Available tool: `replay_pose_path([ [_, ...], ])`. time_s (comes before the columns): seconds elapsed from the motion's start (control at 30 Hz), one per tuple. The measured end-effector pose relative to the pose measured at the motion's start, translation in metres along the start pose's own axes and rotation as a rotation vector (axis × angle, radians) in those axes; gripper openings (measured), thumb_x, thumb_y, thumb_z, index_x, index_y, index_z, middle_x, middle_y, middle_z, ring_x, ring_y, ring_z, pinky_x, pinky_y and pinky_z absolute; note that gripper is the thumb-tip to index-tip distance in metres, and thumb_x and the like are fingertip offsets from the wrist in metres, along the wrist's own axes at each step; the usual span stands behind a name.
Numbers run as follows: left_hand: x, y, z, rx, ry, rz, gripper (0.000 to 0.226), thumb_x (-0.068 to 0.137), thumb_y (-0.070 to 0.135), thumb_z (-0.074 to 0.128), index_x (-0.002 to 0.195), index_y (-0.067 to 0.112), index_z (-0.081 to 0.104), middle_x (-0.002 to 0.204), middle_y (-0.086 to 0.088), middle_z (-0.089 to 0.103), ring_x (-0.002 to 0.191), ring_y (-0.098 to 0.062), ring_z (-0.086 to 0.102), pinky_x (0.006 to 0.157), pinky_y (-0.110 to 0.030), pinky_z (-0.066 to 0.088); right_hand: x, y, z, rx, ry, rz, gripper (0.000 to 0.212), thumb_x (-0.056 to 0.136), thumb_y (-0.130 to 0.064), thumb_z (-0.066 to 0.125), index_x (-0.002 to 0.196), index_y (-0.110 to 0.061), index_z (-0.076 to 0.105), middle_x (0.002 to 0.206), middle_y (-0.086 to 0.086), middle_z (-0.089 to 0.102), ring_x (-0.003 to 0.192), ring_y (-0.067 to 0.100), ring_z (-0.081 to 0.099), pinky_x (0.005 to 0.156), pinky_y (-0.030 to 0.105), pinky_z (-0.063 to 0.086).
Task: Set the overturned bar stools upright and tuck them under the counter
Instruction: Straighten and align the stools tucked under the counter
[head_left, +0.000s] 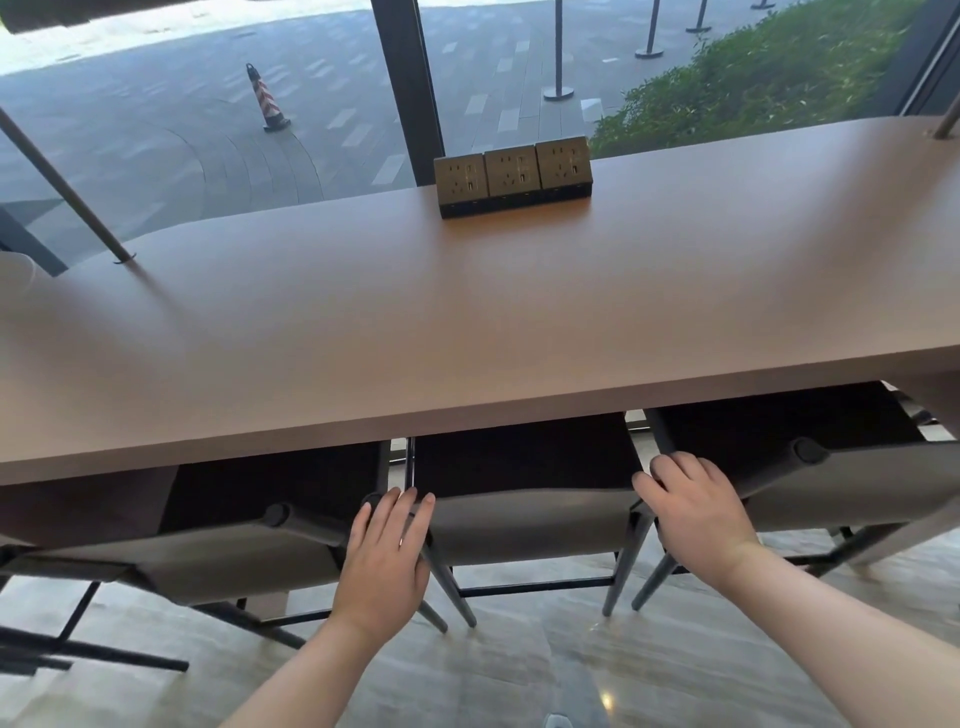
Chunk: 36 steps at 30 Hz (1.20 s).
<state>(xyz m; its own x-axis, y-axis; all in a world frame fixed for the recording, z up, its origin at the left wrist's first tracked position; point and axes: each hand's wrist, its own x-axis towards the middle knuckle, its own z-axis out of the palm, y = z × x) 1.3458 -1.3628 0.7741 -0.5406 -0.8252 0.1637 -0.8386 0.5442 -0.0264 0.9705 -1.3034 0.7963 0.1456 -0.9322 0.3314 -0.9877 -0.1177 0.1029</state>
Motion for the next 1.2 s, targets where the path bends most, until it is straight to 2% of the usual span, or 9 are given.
replay_pose_path([
  [0.07, 0.002, -0.001, -0.003, 0.018, 0.046, 0.009, 0.054, 0.082, 0.014, 0.061, 0.136, 0.012, 0.055, 0.132, -0.008, 0.060, 0.126, -0.031, 0.054, 0.110, -0.050, 0.034, 0.000, 0.000, -0.001, 0.004, -0.001, -0.002, 0.049, 0.043, 0.009, 0.078, 0.089, -0.007, 0.069, 0.084, 0.013, 0.062, 0.080, 0.037, 0.060, 0.068, 0.046, 0.055],
  [0.13, 0.005, 0.000, -0.005, 0.017, 0.104, 0.007, 0.046, 0.087, 0.017, 0.046, 0.130, 0.011, 0.062, 0.124, -0.007, 0.065, 0.118, -0.029, 0.059, 0.106, -0.047, 0.039, -0.001, 0.000, -0.001, 0.008, -0.003, 0.001, 0.049, 0.043, 0.009, 0.078, 0.089, -0.007, 0.070, 0.085, 0.013, 0.063, 0.079, 0.036, 0.061, 0.066, 0.045, 0.054],
  [0.2, 0.008, 0.003, -0.006, -0.037, 0.156, -0.013, 0.046, 0.087, 0.019, 0.040, 0.124, 0.012, 0.067, 0.117, -0.006, 0.068, 0.112, -0.027, 0.062, 0.101, -0.045, 0.042, -0.002, 0.000, -0.002, 0.020, -0.006, 0.011, 0.049, 0.044, 0.009, 0.079, 0.089, -0.007, 0.070, 0.085, 0.012, 0.063, 0.079, 0.036, 0.061, 0.064, 0.044, 0.054],
  [0.57, 0.006, 0.005, -0.005, -0.127, 0.244, -0.018, 0.042, 0.086, 0.017, 0.044, 0.119, 0.012, 0.069, 0.112, -0.003, 0.069, 0.107, -0.025, 0.063, 0.096, -0.044, 0.045, -0.004, 0.001, -0.002, 0.048, 0.004, 0.019, 0.048, 0.044, 0.012, 0.076, 0.089, -0.005, 0.070, 0.085, 0.013, 0.063, 0.079, 0.036, 0.060, 0.063, 0.044, 0.054],
  [0.67, 0.003, 0.005, -0.006, -0.128, 0.237, -0.011, 0.041, 0.086, 0.017, 0.045, 0.119, 0.012, 0.069, 0.111, -0.003, 0.069, 0.105, -0.024, 0.063, 0.095, -0.041, 0.044, -0.004, 0.001, 0.000, 0.044, 0.003, 0.024, 0.048, 0.045, 0.012, 0.074, 0.090, -0.005, 0.069, 0.085, 0.013, 0.062, 0.079, 0.036, 0.059, 0.063, 0.044, 0.054],
  [0.87, -0.001, 0.008, -0.007, -0.115, 0.173, -0.023, 0.046, 0.087, 0.019, 0.043, 0.128, 0.010, 0.063, 0.121, -0.008, 0.065, 0.116, -0.029, 0.058, 0.103, -0.049, 0.043, -0.003, 0.000, 0.002, 0.025, 0.007, 0.019, 0.045, 0.048, 0.011, 0.068, 0.091, -0.004, 0.068, 0.085, 0.014, 0.060, 0.080, 0.036, 0.057, 0.065, 0.044, 0.053],
  [1.03, 0.002, 0.017, -0.013, -0.195, 0.144, -0.111, 0.047, 0.077, 0.003, 0.070, 0.124, 0.008, 0.065, 0.121, -0.011, 0.066, 0.118, -0.033, 0.058, 0.107, -0.055, 0.040, 0.000, -0.006, -0.005, 0.016, -0.004, 0.034, 0.046, 0.044, 0.013, 0.071, 0.086, -0.003, 0.067, 0.081, 0.016, 0.058, 0.075, 0.037, 0.056, 0.062, 0.045, 0.052],
  [1.13, 0.010, 0.021, -0.025, -0.300, 0.126, -0.194, 0.037, 0.081, 0.005, 0.063, 0.117, 0.009, 0.070, 0.121, -0.011, 0.067, 0.118, -0.033, 0.059, 0.105, -0.055, 0.041, 0.003, -0.015, -0.013, 0.013, -0.037, 0.070, 0.047, 0.040, 0.012, 0.075, 0.084, -0.002, 0.067, 0.079, 0.016, 0.058, 0.072, 0.038, 0.056, 0.062, 0.046, 0.052],
  [1.2, 0.015, 0.020, -0.035, -0.365, 0.098, -0.230, 0.037, 0.082, 0.005, 0.064, 0.119, 0.010, 0.070, 0.127, -0.011, 0.065, 0.123, -0.031, 0.056, 0.103, -0.050, 0.041, 0.004, -0.022, -0.020, 0.023, -0.062, 0.102, 0.046, 0.044, 0.009, 0.077, 0.088, 0.000, 0.068, 0.080, 0.017, 0.059, 0.071, 0.038, 0.057, 0.063, 0.046, 0.053],
])
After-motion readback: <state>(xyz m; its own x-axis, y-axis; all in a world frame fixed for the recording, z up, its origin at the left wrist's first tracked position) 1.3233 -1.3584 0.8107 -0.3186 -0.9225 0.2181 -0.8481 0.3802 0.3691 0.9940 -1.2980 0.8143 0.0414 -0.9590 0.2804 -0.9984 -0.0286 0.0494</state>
